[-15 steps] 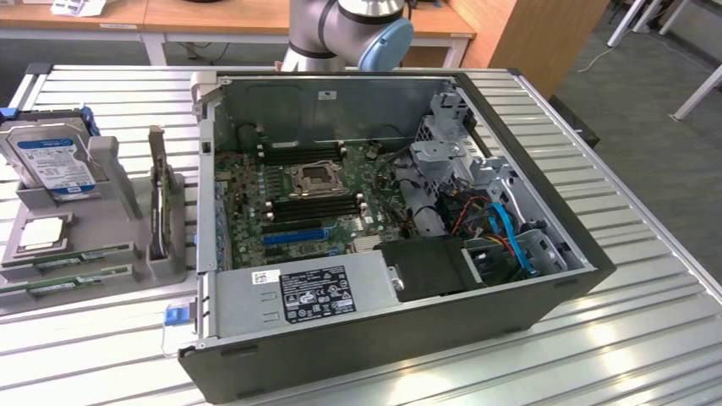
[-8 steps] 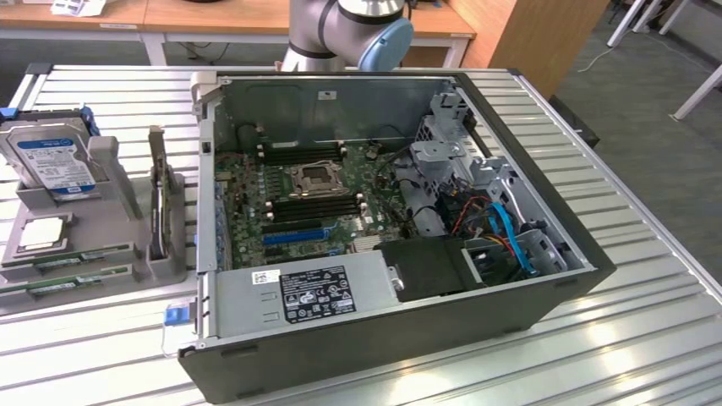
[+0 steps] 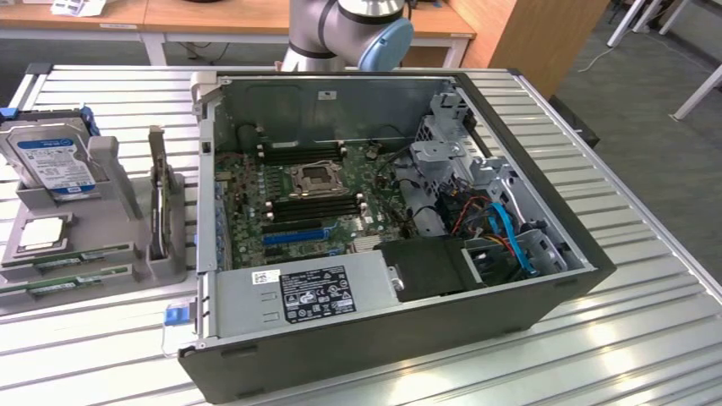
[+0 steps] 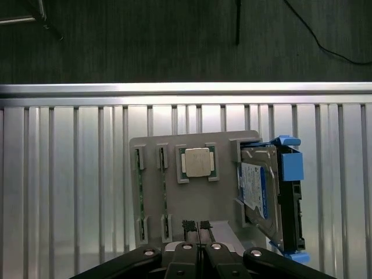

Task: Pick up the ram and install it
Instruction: 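Pick up the ram and move it above insertion slot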

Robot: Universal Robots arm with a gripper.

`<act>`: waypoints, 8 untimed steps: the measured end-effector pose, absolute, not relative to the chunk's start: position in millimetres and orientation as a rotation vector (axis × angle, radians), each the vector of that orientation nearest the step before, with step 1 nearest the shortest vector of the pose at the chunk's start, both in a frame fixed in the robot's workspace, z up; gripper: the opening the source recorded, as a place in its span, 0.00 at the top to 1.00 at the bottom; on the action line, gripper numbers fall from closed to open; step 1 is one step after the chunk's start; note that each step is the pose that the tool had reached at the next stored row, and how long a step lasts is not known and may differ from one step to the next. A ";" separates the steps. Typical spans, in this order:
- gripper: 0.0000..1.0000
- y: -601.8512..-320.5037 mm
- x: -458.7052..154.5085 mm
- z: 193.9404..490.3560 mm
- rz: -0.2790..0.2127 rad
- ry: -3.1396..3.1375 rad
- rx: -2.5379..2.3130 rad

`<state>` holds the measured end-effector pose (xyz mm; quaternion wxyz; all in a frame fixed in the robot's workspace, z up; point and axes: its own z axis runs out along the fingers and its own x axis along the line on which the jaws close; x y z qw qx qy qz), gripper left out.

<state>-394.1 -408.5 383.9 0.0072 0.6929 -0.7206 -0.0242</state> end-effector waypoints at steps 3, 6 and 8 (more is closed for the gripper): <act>0.90 -409.5 -394.1 383.9 -0.075 -2.254 2.167; 0.90 -411.6 -394.1 383.9 -0.076 -2.253 2.167; 0.90 -412.5 -394.1 383.9 -0.076 -2.253 2.167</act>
